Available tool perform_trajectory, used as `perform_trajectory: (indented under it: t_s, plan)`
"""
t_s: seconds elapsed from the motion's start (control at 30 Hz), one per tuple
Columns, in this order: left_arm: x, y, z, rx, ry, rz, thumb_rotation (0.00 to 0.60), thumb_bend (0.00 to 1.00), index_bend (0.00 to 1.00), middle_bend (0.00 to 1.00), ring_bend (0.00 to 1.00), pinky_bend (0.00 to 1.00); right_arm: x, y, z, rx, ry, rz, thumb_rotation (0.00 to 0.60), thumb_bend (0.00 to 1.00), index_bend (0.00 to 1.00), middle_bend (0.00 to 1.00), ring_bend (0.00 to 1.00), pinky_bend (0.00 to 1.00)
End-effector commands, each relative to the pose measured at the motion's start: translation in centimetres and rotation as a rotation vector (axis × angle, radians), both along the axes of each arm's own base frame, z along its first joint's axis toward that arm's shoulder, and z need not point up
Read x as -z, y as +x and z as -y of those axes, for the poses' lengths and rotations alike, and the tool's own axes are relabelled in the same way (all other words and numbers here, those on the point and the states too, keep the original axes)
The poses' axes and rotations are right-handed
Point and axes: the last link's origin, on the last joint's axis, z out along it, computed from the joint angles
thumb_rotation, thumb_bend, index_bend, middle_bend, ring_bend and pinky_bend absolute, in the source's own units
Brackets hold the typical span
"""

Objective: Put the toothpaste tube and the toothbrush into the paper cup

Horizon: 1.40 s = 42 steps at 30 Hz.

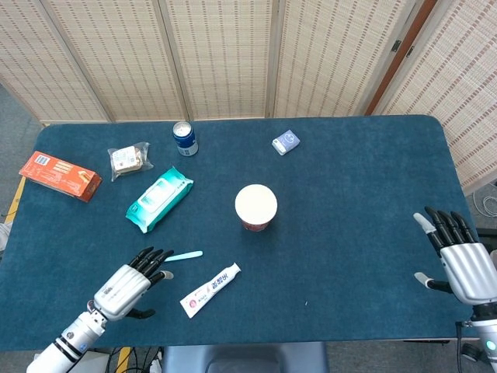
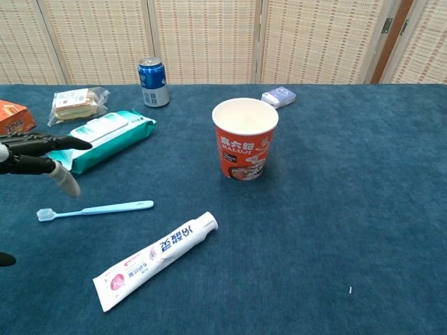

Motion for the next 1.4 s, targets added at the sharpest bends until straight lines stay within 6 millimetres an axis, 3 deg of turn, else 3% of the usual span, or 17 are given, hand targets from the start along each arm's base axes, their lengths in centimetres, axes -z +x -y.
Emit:
perform_trajectory:
  t_s: [0.03,0.27,0.37,0.77,1.4]
  plan:
    - [0.8,0.7,-0.1,0.008,-0.003,0.015,0.6,0.0,0.22,0.0,0.0,0.0,-0.1,0.0,0.0,0.0,-0.002,-0.001,0.6,0.0,0.07,0.0,0.0,0.05]
    - [2.7,2.1,-0.6,-0.014,0.002,0.011,0.6,0.0,0.03,0.0,0.0,0.0,-0.2,-0.1,0.0,0.004,-0.002,0.0,0.6,0.0,0.07,0.0,0.0,0.05]
    - [3.5,2.7,-0.7,-0.011,-0.004,0.002,0.6,0.0,0.01,0.0,0.0,0.0,-0.4,-0.1,0.0,0.005,-0.008,-0.001,0.6,0.0,0.07,0.0,0.0,0.05]
    - [6.6,4.1,-0.9,-0.031,-0.038,0.02,0.6,0.0,0.0,0.0,0.0,0.0,-1.0,-0.5,-0.2,0.017,-0.024,0.001,0.6,0.0,0.07,0.0,0.0,0.05]
    - [9.7,6.8,-1.2,-0.02,-0.073,0.015,0.6,0.0,0.0,0.0,0.0,0.0,-1.9,-1.2,-0.5,0.029,-0.051,0.013,0.6,0.0,0.07,0.0,0.0,0.05]
